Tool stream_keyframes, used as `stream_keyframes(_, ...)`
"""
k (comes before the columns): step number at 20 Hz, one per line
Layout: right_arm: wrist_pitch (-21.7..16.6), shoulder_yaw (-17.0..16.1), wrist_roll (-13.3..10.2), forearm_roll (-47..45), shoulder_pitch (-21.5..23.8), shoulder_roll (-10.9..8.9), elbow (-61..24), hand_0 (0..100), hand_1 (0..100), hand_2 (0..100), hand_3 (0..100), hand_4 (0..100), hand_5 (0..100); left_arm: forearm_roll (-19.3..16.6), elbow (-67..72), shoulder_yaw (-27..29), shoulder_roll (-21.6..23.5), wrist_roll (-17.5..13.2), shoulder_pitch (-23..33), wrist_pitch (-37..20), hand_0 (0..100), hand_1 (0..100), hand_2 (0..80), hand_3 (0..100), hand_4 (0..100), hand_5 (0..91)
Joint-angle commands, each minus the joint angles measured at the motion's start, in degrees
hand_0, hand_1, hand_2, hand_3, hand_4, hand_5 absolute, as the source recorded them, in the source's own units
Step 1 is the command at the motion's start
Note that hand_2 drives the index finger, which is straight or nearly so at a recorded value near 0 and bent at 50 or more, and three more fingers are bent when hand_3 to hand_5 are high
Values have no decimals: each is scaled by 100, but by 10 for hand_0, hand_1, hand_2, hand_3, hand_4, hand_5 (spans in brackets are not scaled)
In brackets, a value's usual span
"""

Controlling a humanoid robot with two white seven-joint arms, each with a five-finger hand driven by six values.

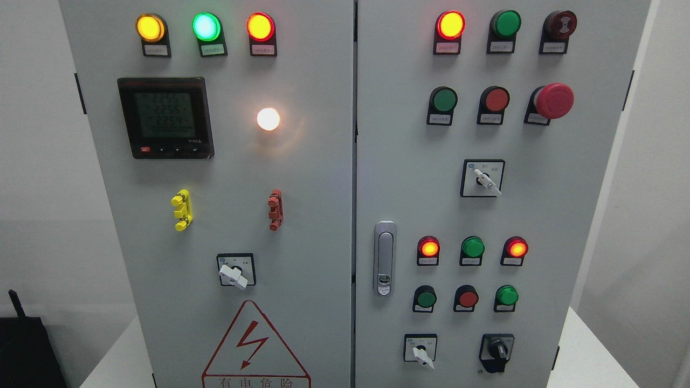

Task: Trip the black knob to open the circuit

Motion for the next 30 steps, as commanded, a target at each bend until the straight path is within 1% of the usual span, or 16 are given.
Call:
stream_keyframes(1, -44, 24, 44, -14, -24, 15, -276, 787, 978, 0, 990, 870, 813, 14, -1, 7, -9, 1, -23, 0, 120, 389, 0, 0, 0, 0)
stream_keyframes(3, -44, 51, 44, -14, -15, 15, -434, 788, 944, 0, 1000, 905, 854, 14, -1, 7, -9, 1, -14, -8, 120, 389, 0, 0, 0, 0)
stream_keyframes(10, -9, 77, 44, -6, -15, 15, -962, 795, 908, 0, 1000, 954, 899, 14, -1, 7, -9, 1, -14, -8, 120, 389, 0, 0, 0, 0)
stream_keyframes(14, 219, 104, 53, -6, -15, 15, -1305, 808, 904, 0, 1000, 967, 913, 14, -1, 7, -9, 1, -23, -8, 120, 389, 0, 0, 0, 0)
stream_keyframes(18, 342, 104, 62, -6, -59, 6, -1454, 815, 900, 0, 1000, 983, 922, 14, -1, 7, -9, 1, -23, -8, 120, 389, 0, 0, 0, 0)
stream_keyframes(24, 667, 95, 62, -6, -94, 6, -1850, 840, 904, 0, 1000, 994, 930, 14, -1, 7, -9, 1, -14, -8, 120, 389, 0, 0, 0, 0)
stream_keyframes(27, 712, 95, 62, -6, -182, 6, -1938, 850, 910, 0, 1000, 997, 933, 14, -1, 7, -9, 1, -14, -8, 120, 389, 0, 0, 0, 0)
stream_keyframes(30, 914, 95, 62, -6, -209, 6, -2149, 855, 913, 0, 1000, 1000, 933, 14, -1, 7, -9, 1, -23, 0, 120, 389, 0, 0, 0, 0)
